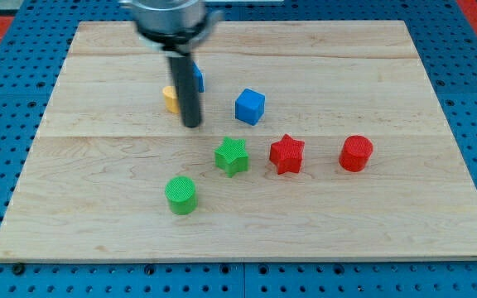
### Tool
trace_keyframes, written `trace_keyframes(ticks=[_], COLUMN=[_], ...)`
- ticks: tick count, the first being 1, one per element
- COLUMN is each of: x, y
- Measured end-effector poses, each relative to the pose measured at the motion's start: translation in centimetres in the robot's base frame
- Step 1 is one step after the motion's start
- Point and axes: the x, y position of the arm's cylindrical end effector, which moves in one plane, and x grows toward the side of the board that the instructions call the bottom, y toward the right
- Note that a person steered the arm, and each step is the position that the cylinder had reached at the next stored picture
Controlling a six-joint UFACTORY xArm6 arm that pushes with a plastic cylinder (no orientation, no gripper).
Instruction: Slide the yellow heart horizontally to the left side of the blue triangle
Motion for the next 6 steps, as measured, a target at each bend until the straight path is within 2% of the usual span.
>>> trace_keyframes(ticks=[1,2,3,4,5,6], x=[-2.0,-4.0,-4.0,-3.9,-1.9,-1.2], y=[0.5,-3.1,-10.5,-11.2,-11.5,-16.0])
